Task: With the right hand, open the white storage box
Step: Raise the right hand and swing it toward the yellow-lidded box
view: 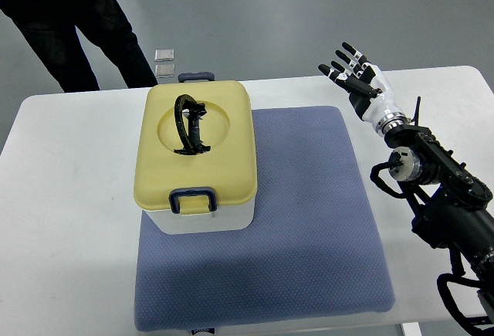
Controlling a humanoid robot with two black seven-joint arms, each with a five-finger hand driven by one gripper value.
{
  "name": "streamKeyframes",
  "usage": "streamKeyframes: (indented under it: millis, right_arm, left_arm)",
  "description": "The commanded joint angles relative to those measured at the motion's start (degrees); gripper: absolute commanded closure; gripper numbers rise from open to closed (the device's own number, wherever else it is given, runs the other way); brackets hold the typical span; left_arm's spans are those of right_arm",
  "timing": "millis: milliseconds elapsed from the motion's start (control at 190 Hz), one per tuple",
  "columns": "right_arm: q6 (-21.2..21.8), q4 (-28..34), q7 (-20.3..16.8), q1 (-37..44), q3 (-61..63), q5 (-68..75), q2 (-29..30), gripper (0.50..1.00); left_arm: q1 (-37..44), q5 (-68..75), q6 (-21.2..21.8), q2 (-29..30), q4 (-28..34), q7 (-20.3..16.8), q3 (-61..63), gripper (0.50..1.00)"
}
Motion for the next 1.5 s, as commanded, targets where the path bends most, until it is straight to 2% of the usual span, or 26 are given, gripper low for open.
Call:
streamKeyframes:
  millis: [0,653,848,1248,1496]
  right_arm:
    - [0.00,0.00,0.08,0.00,0.00,0.00,0.00,0.579]
    - [0.61,0.00,0.08,0.44,0.00,0.00,-0.53,0.579]
    - [3.77,0.00,0.08,0.18,0.00,0.00,-0.35,0.579]
    - [6.24,0.09,0.08,2.55,-0.97,-0.97,-1.58,0.579]
    - [7.12,0.09,2.98,7.47,-8.26,-5.10,-4.84,0.579]
  left_arm:
    - [0.00,-0.02,0.00,0.00,-0.06,0.00,-0.07,0.500]
    - [0.00,-0.11,0.00,0.00,0.12,0.00,-0.07,0.500]
    - [0.00,-0.11,0.00,0.00,0.03,0.00,-0.07,0.500]
    - [0.00,-0.11,0.00,0.00,0.03,0.00,-0.07,0.500]
    - [0.00,-0.11,0.00,0.00,0.03,0.00,-0.07,0.500]
